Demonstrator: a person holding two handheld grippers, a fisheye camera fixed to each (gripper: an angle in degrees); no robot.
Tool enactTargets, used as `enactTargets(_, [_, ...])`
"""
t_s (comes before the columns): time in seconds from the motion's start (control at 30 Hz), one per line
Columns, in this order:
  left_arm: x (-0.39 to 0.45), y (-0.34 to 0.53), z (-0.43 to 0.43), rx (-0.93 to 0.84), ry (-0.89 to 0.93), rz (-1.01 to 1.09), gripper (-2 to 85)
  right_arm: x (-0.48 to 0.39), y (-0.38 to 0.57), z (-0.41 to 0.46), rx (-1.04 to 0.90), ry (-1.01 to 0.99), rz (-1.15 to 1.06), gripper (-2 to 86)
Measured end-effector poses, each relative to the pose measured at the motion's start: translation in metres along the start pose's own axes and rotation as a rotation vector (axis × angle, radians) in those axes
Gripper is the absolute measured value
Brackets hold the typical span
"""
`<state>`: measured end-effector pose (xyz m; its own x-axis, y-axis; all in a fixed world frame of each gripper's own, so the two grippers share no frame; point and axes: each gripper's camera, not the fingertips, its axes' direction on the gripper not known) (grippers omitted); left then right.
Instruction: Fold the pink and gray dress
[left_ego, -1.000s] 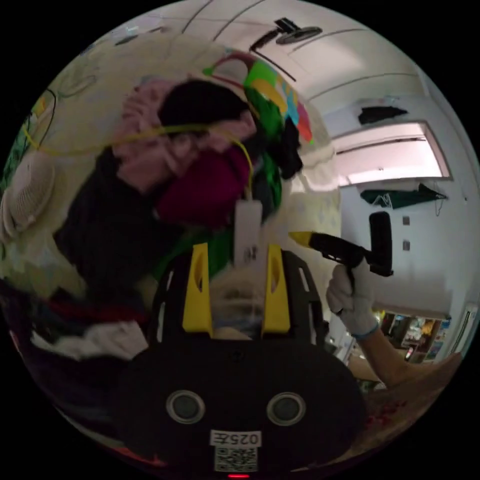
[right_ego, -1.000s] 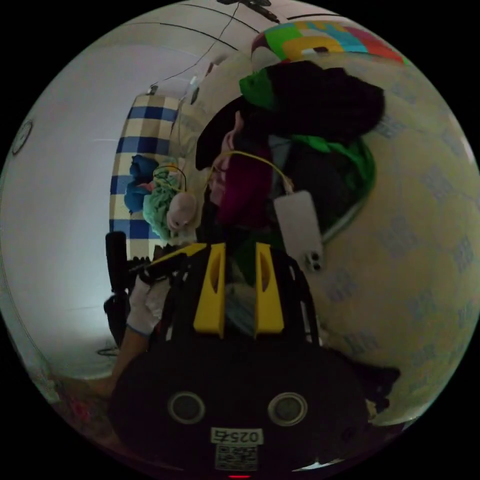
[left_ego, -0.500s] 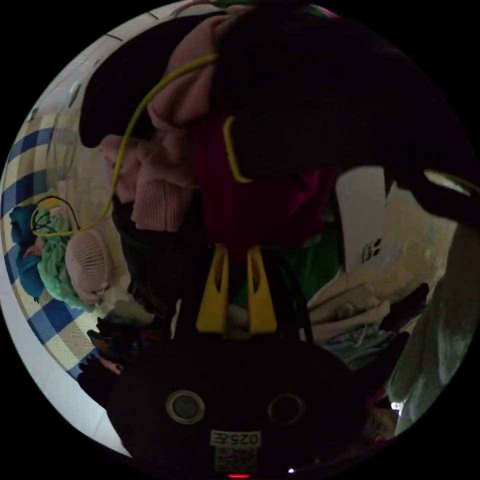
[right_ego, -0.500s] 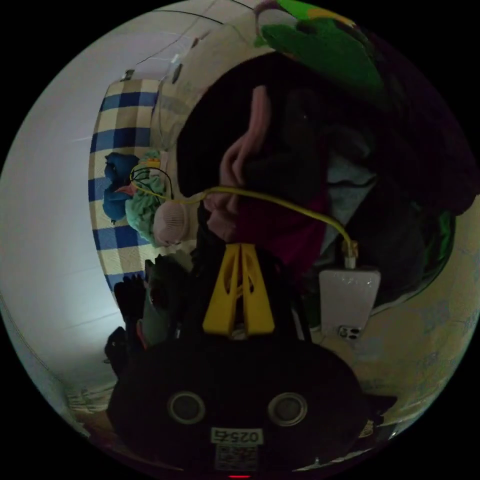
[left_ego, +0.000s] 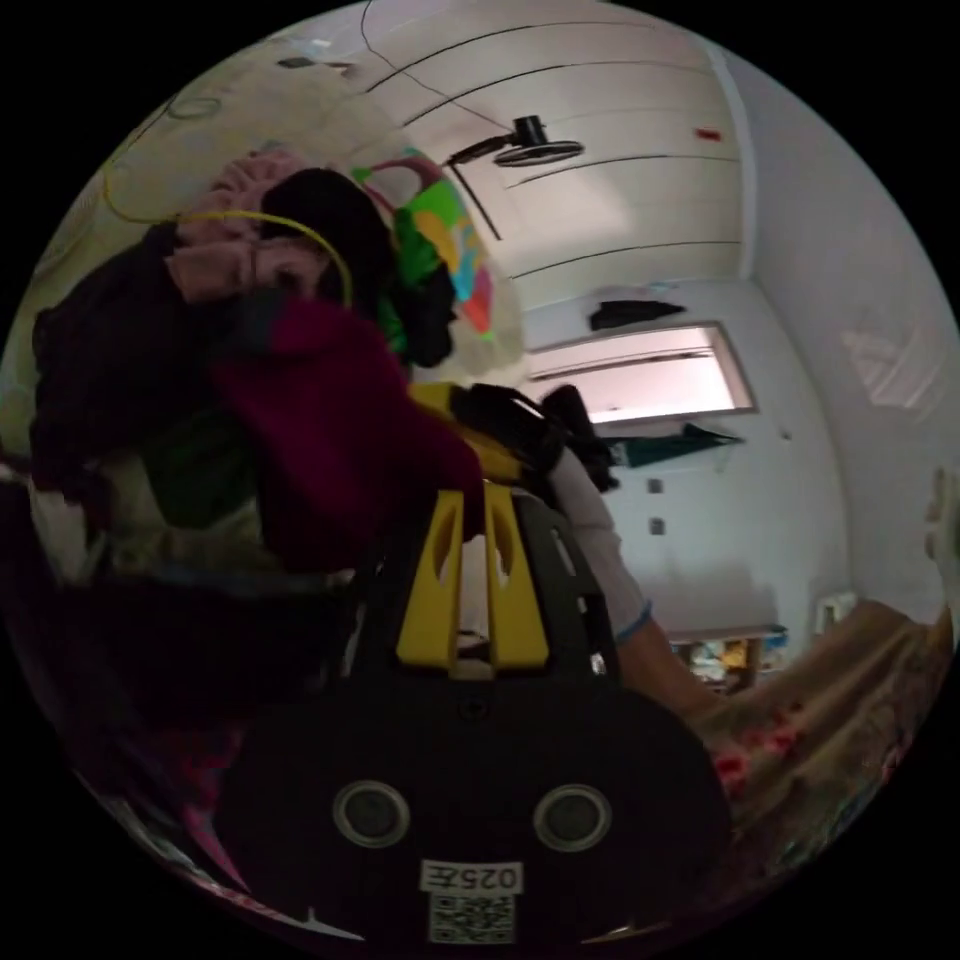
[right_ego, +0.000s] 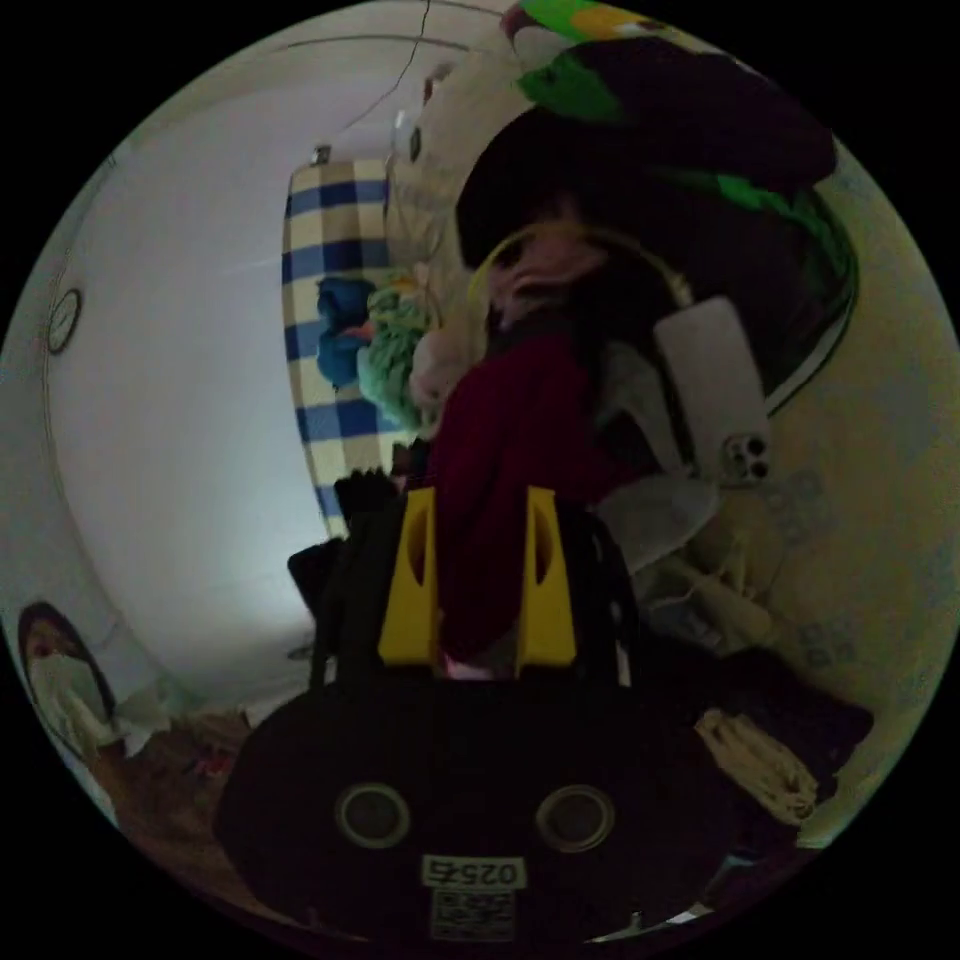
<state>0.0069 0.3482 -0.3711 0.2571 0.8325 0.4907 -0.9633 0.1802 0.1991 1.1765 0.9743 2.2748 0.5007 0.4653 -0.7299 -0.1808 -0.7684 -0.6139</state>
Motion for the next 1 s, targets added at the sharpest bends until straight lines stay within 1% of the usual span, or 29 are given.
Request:
enactTargets(0.03, [0.003, 0.016, -0.012, 0.000, 0.050, 0.003, -0.9, -0.004, 0.019, 0.010, -0.068, -0.026, -0.030, 8.1])
enactTargets(0.07, [0.004, 0.024, -0.019, 0.002, 0.078, 0.003, -0.9, -0.006, 0.031, 0.013, -0.086, -0.034, -0.043, 7.4])
enactTargets(0.1, [0.008, 0.041, -0.034, 0.018, 0.143, 0.012, -1.0, -0.010, 0.056, 0.016, -0.102, -0.070, -0.082, 6.9])
enactTargets(0.13, [0.016, 0.058, -0.049, 0.027, 0.208, 0.037, -0.9, -0.016, 0.084, 0.017, -0.110, -0.146, -0.134, 6.5])
enactTargets(0.27, [0.051, 0.101, -0.084, 0.021, 0.387, 0.158, -0.5, -0.036, 0.177, 0.001, -0.036, -0.309, -0.298, 6.2])
enactTargets(0.33, [0.080, 0.122, -0.104, 0.012, 0.543, 0.279, -0.4, -0.047, 0.249, -0.019, 0.081, -0.417, -0.397, 5.8])
enactTargets(0.37, [0.088, 0.127, -0.109, 0.012, 0.581, 0.312, -0.4, -0.049, 0.268, -0.024, 0.113, -0.445, -0.420, 5.6])
enactTargets(0.43, [0.113, 0.146, -0.133, 0.057, 0.769, 0.422, -0.5, -0.053, 0.348, -0.045, 0.261, -0.538, -0.529, 2.8])
enactTargets(0.47, [0.117, 0.149, -0.140, 0.075, 0.822, 0.435, -0.5, -0.054, 0.371, -0.051, 0.301, -0.546, -0.569, 2.3])
enactTargets(0.5, [0.125, 0.157, -0.152, 0.115, 0.914, 0.471, -0.6, -0.055, 0.420, -0.062, 0.395, -0.534, -0.650, 1.8])
enactTargets(0.53, [0.134, 0.162, -0.163, 0.133, 0.998, 0.525, -0.6, -0.057, 0.473, -0.070, 0.478, -0.481, -0.748, 1.8])
enactTargets(0.57, [0.139, 0.164, -0.166, 0.129, 1.046, 0.550, -0.6, -0.057, 0.500, -0.071, 0.514, -0.438, -0.785, 2.5])
enactTargets(0.63, [0.162, 0.173, -0.169, 0.089, 1.258, 0.625, -0.7, -0.058, 0.610, -0.065, 0.690, -0.196, -0.867, 7.0])
enactTargets(0.67, [0.168, 0.175, -0.169, 0.072, 1.316, 0.646, -0.7, -0.058, 0.638, -0.059, 0.747, -0.113, -0.867, 8.6])
enactTargets(0.73, [0.196, 0.187, -0.163, -0.018, 1.541, 0.715, -0.6, -0.058, 0.745, -0.022, 1.020, 0.215, -0.887, 10.5])
enactTargets(0.77, [0.203, 0.191, -0.161, -0.046, 1.583, 0.732, -0.6, -0.058, 0.771, -0.009, 1.084, 0.289, -0.893, 10.5])
enactTargets(0.8, [0.217, 0.199, -0.158, -0.106, 1.643, 0.757, -0.5, -0.057, 0.821, 0.019, 1.209, 0.388, -0.900, 10.6])
enactTargets(0.83, [0.228, 0.208, -0.154, -0.166, 1.680, 0.794, -0.5, -0.055, 0.866, 0.049, 1.329, 0.440, -0.911, 10.8])
enactTargets(0.87, [0.233, 0.213, -0.151, -0.200, 1.695, 0.801, -0.5, -0.054, 0.887, 0.065, 1.385, 0.452, -0.914, 10.6])
enactTargets(0.9, [0.243, 0.224, -0.142, -0.278, 1.726, 0.801, -0.5, -0.052, 0.922, 0.097, 1.458, 0.460, -0.921, 10.3])
enactTargets(1.0, [0.262, 0.262, -0.109, -0.469, 1.838, 0.781, -0.5, -0.051, 0.983, 0.168, 1.478, 0.442, -0.844, 14.7])
